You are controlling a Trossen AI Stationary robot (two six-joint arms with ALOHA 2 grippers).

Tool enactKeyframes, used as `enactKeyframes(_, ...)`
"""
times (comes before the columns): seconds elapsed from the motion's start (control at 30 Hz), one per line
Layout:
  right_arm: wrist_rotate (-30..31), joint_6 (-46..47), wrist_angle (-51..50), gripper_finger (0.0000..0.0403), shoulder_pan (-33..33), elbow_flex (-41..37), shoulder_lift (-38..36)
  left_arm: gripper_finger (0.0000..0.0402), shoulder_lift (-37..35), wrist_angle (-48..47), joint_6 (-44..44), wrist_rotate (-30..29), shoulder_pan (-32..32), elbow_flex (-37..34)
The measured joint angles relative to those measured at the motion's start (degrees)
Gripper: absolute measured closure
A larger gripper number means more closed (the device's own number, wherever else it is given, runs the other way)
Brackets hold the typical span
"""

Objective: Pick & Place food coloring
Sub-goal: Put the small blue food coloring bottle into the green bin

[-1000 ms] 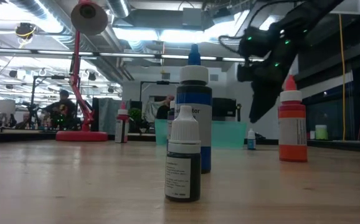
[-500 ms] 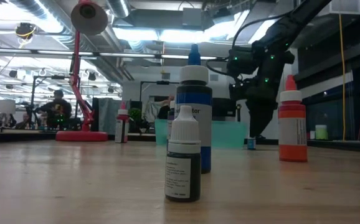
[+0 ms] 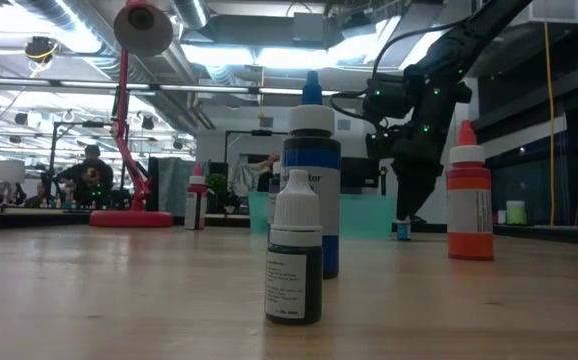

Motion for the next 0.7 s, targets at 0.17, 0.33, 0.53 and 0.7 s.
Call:
enactKeyframes(0.17, 0.0, 0.3, 0.0, 0.0154, 0.0, 0.0, 0.0, 0.032, 0.0, 0.0, 0.2, 0.0, 0.0, 0.0)
enactKeyframes(0.33, 0.0, 1.3, -0.4, 0.0208, 0.0, 0.0, 0.0, 0.032, 0.0, 0.0, 0.2, 0.0, 0.0, 0.0)
enactKeyframes(0.53, -0.3, 1.3, -0.5, 0.0283, 0.0, 0.0, 0.0, 0.032, 0.0, 0.0, 0.2, 0.0, 0.0, 0.0)
enactKeyframes(0.7, -1.2, 1.2, -0.4, 0.0343, 0.0, 0.0, 0.0, 0.032, 0.0, 0.0, 0.2, 0.0, 0.0, 0.0)
